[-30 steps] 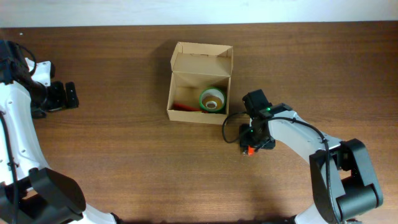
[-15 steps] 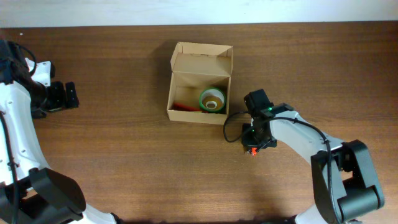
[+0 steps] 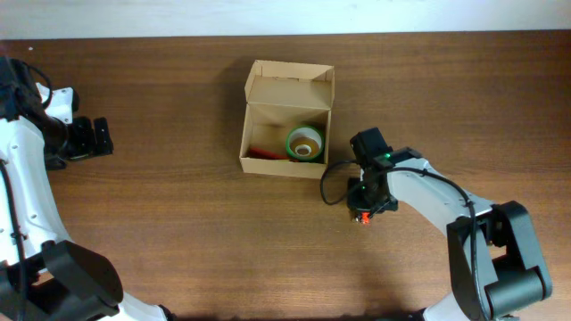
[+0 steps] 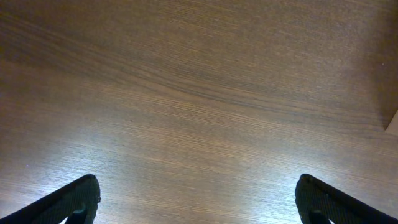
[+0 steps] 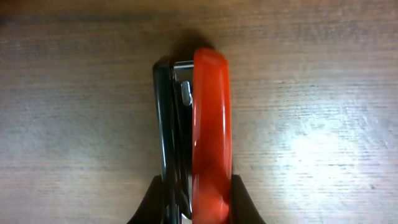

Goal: Pack container
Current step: 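Grasp the red stapler with the right gripper and lift, then carry the red stapler into the box and lower it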

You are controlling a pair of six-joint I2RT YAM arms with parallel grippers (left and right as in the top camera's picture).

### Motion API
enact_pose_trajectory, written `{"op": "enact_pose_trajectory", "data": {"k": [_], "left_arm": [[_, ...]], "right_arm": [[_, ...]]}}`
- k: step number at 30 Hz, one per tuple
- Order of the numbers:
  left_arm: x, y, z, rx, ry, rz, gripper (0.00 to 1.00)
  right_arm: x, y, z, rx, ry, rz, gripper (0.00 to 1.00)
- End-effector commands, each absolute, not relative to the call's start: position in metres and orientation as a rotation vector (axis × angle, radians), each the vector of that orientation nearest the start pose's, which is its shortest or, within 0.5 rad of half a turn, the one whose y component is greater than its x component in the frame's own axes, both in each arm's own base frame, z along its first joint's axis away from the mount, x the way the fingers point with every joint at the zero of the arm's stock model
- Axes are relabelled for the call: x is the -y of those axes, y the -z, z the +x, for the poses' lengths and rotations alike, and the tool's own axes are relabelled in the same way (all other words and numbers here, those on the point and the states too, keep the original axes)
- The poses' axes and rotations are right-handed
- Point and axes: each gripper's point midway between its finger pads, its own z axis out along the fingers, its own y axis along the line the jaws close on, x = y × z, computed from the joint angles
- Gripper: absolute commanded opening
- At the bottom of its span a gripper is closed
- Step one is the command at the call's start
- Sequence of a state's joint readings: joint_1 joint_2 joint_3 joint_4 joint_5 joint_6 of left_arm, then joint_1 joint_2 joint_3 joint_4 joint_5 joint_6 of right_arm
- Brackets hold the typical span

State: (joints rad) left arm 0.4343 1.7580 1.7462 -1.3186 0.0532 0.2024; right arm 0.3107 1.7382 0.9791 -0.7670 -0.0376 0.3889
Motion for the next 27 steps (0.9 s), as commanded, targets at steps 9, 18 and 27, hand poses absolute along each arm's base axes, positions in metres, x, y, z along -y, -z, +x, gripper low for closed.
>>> {"op": "enact_pose_trajectory", "data": {"k": [9, 18, 27], "left_arm": [[-0.148, -0.195, 0.343, -2.867, -0.03, -0.302, 1.0], [-0.148, -0.195, 0.343, -2.867, -0.03, -0.302, 1.0], [-0.148, -0.195, 0.343, -2.867, -0.03, -0.302, 1.0]], "right_arm": [[-0.078, -0.105, 0.343, -2.925, 0.057, -0.036, 0.04], [-0.06, -0.204, 0.395, -2.708, 0.054, -0.184, 0.04], [-0.061, -0.309, 0.431, -2.393, 0.147, -0.501, 0.08]]}}
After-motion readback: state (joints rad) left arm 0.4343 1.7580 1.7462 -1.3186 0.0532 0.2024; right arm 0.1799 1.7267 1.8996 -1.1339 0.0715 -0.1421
